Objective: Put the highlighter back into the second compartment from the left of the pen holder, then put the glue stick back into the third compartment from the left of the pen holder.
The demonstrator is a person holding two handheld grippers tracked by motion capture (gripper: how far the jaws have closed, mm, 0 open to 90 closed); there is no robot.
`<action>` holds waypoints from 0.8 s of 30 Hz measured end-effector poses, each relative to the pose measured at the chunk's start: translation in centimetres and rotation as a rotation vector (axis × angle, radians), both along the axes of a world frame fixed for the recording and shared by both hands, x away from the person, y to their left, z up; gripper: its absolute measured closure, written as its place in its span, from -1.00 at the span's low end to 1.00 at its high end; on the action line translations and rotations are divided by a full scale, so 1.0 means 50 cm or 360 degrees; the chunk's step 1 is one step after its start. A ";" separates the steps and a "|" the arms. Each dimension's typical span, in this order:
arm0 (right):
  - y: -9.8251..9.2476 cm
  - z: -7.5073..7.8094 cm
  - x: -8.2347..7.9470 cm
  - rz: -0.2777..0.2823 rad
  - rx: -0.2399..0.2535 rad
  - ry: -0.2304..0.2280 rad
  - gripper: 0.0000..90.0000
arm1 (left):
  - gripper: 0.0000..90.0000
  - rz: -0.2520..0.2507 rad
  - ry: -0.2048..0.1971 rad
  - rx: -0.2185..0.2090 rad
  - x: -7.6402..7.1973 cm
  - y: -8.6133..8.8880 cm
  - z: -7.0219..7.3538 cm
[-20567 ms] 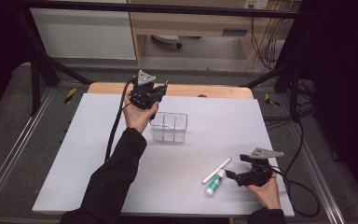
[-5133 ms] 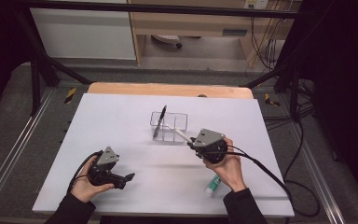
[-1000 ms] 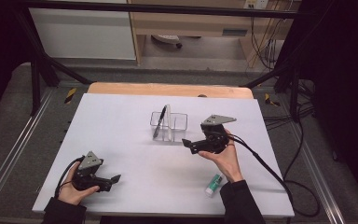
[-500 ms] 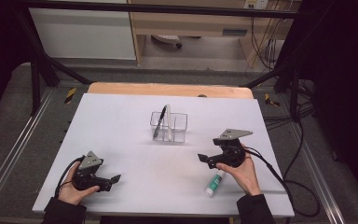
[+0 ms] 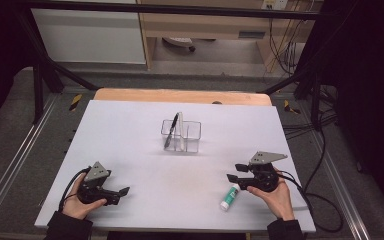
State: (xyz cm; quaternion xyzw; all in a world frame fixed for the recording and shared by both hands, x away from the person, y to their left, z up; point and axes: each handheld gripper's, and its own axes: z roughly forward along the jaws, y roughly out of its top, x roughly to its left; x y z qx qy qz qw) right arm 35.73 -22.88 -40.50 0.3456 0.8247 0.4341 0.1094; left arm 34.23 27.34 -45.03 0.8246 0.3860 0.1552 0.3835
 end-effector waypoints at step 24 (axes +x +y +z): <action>-0.053 -0.045 -0.066 0.0117 -0.0147 0.0089 1.00 | -0.90 -0.0005 -0.0006 0.0017 0.003 -0.005 0.002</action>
